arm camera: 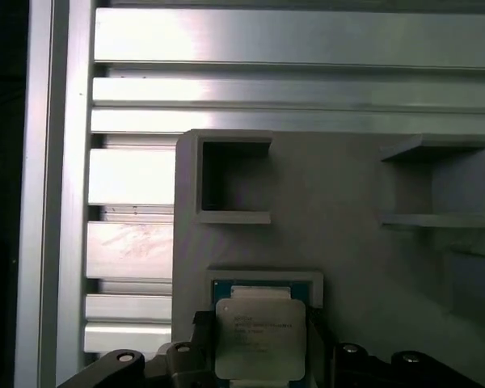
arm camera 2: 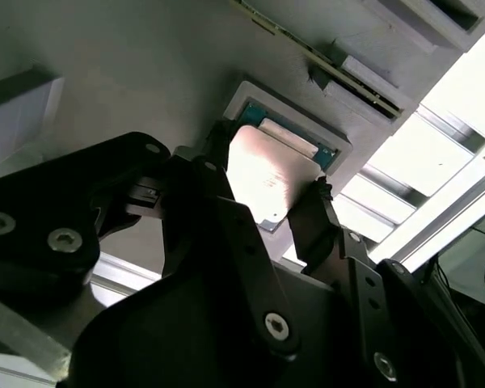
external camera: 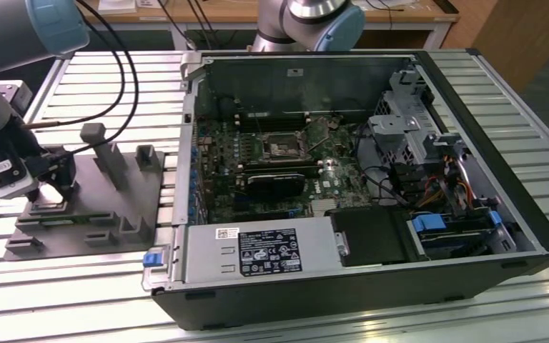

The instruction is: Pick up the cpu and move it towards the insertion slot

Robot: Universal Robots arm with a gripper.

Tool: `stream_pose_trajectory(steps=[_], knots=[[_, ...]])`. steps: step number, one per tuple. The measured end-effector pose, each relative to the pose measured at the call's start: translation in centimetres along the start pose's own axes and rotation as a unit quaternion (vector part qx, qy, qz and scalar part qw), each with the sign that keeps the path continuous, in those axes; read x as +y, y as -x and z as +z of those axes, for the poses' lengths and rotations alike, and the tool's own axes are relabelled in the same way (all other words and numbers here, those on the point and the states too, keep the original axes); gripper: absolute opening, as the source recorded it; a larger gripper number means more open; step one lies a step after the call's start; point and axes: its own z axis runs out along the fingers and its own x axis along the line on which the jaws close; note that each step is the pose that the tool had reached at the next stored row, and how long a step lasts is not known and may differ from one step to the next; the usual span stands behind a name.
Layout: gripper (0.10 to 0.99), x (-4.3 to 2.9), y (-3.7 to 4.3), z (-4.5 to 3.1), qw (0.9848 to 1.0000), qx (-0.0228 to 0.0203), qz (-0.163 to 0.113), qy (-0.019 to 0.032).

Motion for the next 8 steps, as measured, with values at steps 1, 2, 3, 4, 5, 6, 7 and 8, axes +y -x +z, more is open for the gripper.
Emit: stream_pose_trajectory(steps=[1, 2, 3, 4, 5, 6, 7, 8], knots=[[0.541, 0.01, 0.00, -0.14, 1.0000, 0.0000, 0.000, 0.0000], [0.541, 0.01, 0.00, -0.33, 1.0000, 0.0001, 0.000, 0.0000], [0.541, 0.02, 0.00, -0.51, 1.0000, 0.0001, 0.000, 0.0000], [0.541, 0.03, -0.01, -0.72, 1.0000, 0.0001, 0.000, 0.0000], [0.541, 0.04, -0.01, -0.89, 1.0000, 0.0000, 0.000, 0.0000], [0.541, 0.04, 0.00, -1.03, 1.0000, 0.0000, 0.000, 0.0000], [0.541, 0.05, 0.00, -1.10, 1.0000, 0.0000, 0.000, 0.0000], [0.541, 0.05, 0.00, -1.14, 1.0000, -0.0001, 0.000, 0.0001]])
